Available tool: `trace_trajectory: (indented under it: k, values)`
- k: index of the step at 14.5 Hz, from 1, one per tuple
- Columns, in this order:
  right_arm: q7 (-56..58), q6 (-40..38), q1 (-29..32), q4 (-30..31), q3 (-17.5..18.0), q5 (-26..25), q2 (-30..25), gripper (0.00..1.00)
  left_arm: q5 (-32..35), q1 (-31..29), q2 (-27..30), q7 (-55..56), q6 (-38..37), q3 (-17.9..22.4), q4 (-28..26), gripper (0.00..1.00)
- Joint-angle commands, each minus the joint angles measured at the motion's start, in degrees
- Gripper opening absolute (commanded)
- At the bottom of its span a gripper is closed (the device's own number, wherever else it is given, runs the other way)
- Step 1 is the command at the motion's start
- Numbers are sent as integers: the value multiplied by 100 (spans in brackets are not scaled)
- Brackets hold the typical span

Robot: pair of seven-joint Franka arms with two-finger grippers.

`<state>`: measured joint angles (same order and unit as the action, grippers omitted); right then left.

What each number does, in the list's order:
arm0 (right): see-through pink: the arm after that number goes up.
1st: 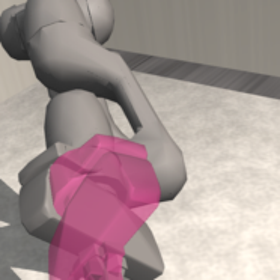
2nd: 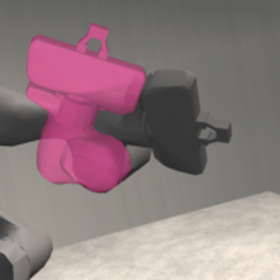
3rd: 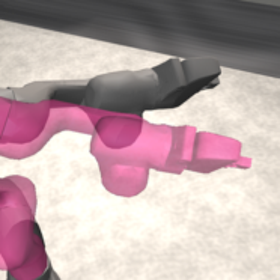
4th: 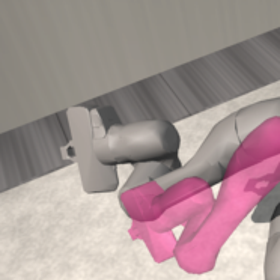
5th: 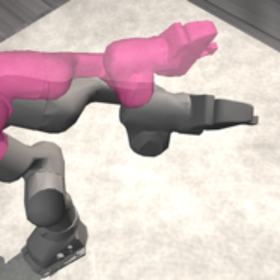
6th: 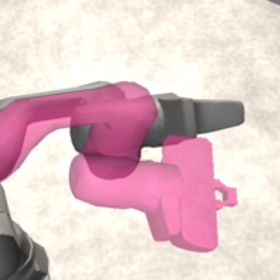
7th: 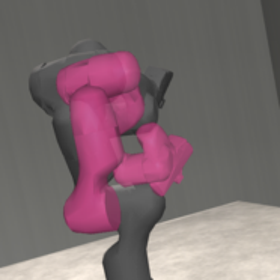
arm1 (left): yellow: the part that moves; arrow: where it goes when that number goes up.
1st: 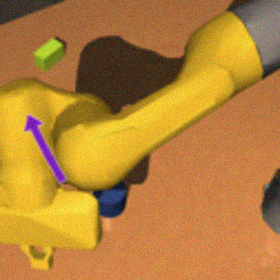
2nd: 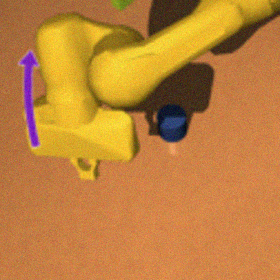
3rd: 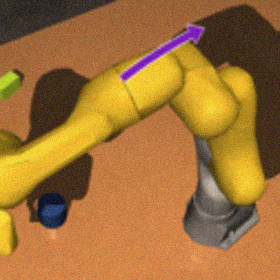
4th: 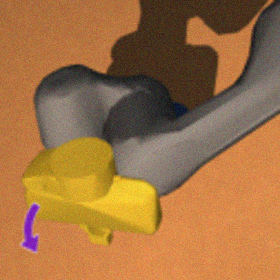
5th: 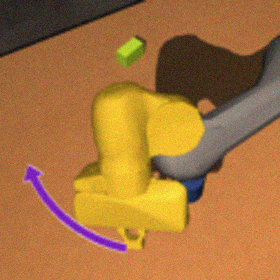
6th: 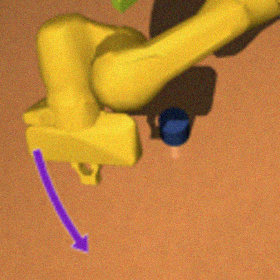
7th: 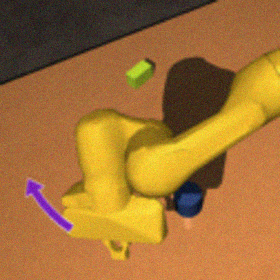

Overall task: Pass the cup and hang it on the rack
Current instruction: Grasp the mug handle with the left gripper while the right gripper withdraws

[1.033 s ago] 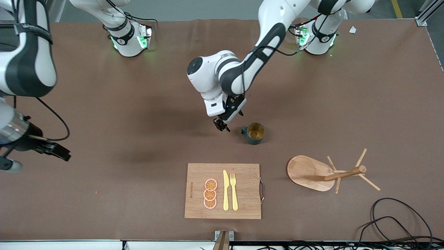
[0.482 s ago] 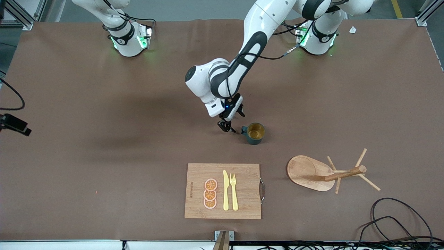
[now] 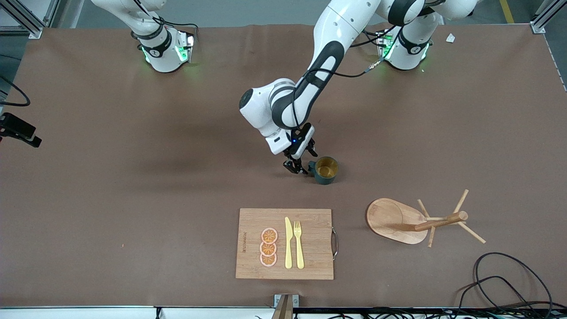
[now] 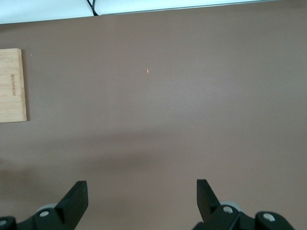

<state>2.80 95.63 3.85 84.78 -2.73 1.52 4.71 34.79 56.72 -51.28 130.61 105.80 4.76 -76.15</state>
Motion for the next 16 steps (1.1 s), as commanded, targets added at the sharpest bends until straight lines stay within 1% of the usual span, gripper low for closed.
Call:
trace_trajectory:
  k: [1, 3, 4, 5, 6, 7, 8, 10, 12, 14, 16]
  values:
    - [-16, -36, -16, -31, 27, -133, -14, 100, 115, 14, -154, 175, -59, 25, 127, 68]
    - [-16, -210, -60, -119, 97, -309, -49, 100, 124, 14, -181, 149, -59, 25, 118, 54]
    - [-34, -577, -69, -137, 98, -310, -67, 100, 116, 23, -189, 149, -59, 25, 118, 47]
    - [-51, -676, -60, -119, 89, -310, -180, 100, 115, 14, -181, 132, -59, 16, 118, 38]
    - [-60, -651, -43, -41, 89, -310, -268, 100, 115, 14, -172, 88, -59, 16, 118, 26]
    - [-60, -651, -34, -14, 80, -310, -278, 100, 115, 5, -146, -8, -59, 16, 127, 12]
    - [-60, -607, -34, -23, 80, -310, -269, 100, 107, -12, -85, -200, -59, 16, 136, 1]
    - [-52, -502, -34, -23, 80, -310, -269, 100, 80, -30, 30, -413, -68, 7, 145, 0]
    - [-25, -370, -16, -23, 80, -301, -261, 100, -77, -248, 336, -719, -86, -54, 145, 0]
    - [-34, -335, -16, -23, 71, -284, -261, 100, -567, -468, 784, -1114, -86, -63, 145, 0]
    - [-34, -326, -16, -23, 71, -275, -252, 100, -1244, -775, 1328, -1729, -77, -46, 145, 0]
